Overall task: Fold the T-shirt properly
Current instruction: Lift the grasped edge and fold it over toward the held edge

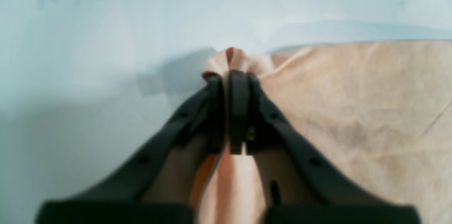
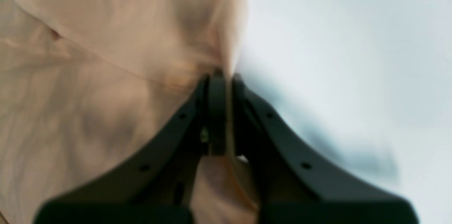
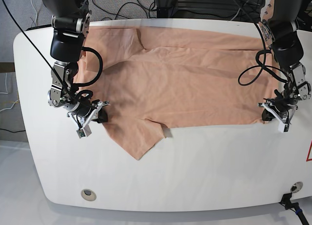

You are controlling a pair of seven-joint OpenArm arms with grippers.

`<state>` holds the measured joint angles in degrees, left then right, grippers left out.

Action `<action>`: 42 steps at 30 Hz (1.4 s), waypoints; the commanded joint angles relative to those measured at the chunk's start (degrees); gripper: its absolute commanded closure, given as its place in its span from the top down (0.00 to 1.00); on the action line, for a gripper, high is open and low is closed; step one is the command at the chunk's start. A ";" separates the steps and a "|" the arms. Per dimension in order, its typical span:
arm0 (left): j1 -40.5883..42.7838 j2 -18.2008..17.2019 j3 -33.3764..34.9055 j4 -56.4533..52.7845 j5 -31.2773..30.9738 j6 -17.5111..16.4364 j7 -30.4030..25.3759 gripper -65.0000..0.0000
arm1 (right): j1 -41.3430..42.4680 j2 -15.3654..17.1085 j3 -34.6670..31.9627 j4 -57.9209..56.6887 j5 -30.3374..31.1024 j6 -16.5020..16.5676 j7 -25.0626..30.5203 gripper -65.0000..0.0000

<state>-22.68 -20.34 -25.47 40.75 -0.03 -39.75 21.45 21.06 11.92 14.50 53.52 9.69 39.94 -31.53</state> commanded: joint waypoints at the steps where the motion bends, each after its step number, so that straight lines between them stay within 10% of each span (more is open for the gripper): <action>1: -0.93 -0.72 0.02 0.61 0.08 -0.25 0.57 0.00 | 0.87 0.43 -0.13 0.42 -0.42 0.06 -0.60 0.00; 16: 3.56 2.45 -0.15 19.95 0.08 -0.25 1.01 0.00 | -0.62 0.43 0.14 15.27 -0.33 0.06 -8.52 0.00; 42: 27.29 2.01 -4.11 47.56 0.08 -0.25 4.44 0.00 | -29.37 0.34 0.22 58.79 -0.33 0.06 -28.82 0.00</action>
<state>4.56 -17.30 -29.08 87.11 0.34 -40.60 26.98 -8.05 11.55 14.33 111.09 9.63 40.23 -60.66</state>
